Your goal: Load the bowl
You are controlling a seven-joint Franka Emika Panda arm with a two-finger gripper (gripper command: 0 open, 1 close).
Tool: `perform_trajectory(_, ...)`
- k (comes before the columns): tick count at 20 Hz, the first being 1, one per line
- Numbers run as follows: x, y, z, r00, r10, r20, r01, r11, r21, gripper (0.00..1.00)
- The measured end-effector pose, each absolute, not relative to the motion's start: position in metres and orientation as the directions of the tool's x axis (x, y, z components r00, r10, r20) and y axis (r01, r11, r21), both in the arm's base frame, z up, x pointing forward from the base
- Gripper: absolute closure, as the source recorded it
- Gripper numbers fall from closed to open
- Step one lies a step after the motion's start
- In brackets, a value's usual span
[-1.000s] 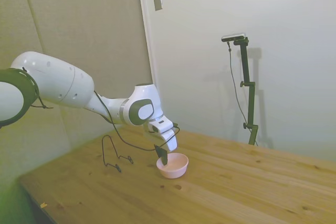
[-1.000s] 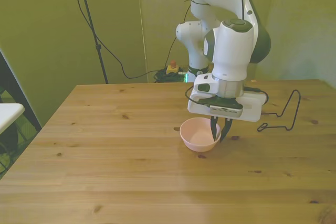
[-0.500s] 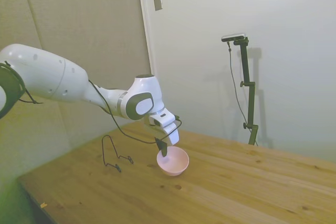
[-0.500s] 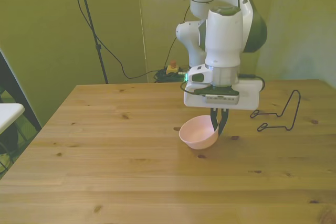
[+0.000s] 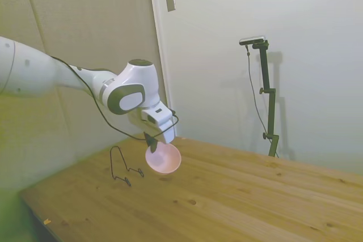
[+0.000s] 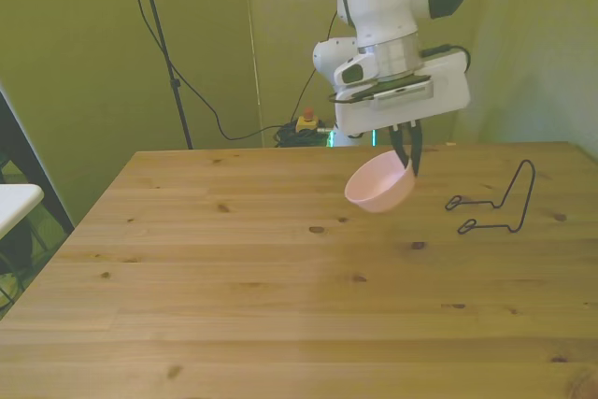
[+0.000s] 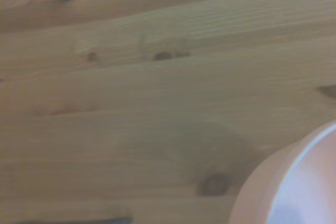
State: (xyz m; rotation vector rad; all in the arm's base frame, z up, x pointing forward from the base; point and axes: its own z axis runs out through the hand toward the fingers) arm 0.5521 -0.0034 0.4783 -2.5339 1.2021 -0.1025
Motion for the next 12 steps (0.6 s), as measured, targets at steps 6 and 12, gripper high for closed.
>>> perform_trajectory(6, 0.534, 0.033, 0.474, 0.677, -0.728, -0.114, -0.71, -0.603, -0.363, 1.0)
perform_trajectory(12, 0.524, 0.045, 0.459, 0.723, -0.663, -0.196, -0.651, -0.557, -0.516, 1.0)
